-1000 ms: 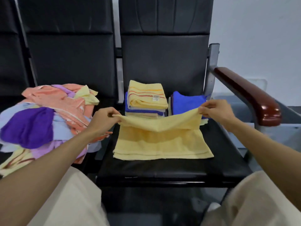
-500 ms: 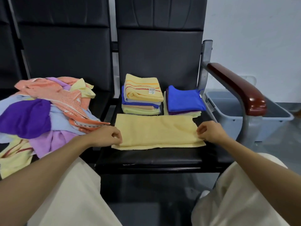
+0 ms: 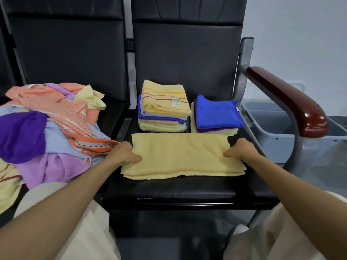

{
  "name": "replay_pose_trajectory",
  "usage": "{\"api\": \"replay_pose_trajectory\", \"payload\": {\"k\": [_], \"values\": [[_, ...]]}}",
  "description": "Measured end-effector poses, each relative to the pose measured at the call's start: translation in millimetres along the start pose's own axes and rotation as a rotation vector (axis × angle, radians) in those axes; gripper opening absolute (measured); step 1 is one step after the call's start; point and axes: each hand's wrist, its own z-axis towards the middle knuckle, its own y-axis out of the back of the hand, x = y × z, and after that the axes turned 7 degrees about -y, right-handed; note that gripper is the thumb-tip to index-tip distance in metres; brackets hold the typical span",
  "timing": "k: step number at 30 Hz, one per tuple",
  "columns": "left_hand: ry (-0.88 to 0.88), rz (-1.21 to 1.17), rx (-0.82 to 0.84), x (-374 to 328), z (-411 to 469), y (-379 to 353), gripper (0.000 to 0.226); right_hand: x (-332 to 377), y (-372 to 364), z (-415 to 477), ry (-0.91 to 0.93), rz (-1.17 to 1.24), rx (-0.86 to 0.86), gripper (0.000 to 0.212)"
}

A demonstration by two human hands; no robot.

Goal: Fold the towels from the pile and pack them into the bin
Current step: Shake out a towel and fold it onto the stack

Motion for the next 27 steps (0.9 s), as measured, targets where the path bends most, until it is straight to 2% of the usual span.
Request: {"api": "replay_pose_trajectory", "payload": {"k": [6,8,10,12,16,18,22,27], "values": [[0.001,-0.252,-0.027,-3.4,-15.1,7.3,0.027,4.3,4.6,-7.5,-0.064,0.101,0.196,0.029],[0.042,-0.399,-0.006,-0.4,-21.1,11.5,0.029,1.7,8.7,-10.4,-0.068,0.184,0.285,0.027],[0.087,-0.578,0.029,1.1,-29.3,16.4,0.028,-2.3,14.2,-15.0,-0.082,0.286,0.37,0.015],[0.092,-0.775,0.074,-1.7,-37.5,21.9,0.026,-7.1,17.7,-16.3,-0.079,0.331,0.396,0.009],[0.072,-1.021,0.075,-20.2,-44.0,32.3,0.032,-8.1,23.0,-21.3,-0.063,0.383,0.444,0.018],[0.072,-1.087,0.048,-34.5,-43.4,34.6,0.032,-6.8,22.6,-17.8,-0.027,0.298,0.428,0.023],[0.046,-1.143,0.081,-74.3,-38.3,29.8,0.034,-7.2,16.6,-8.0,0.037,0.184,0.383,0.017],[0.017,-1.076,0.103,-140.3,-37.7,-5.1,0.028,-15.5,19.3,-4.9,0.011,0.312,0.438,0.022]]}}
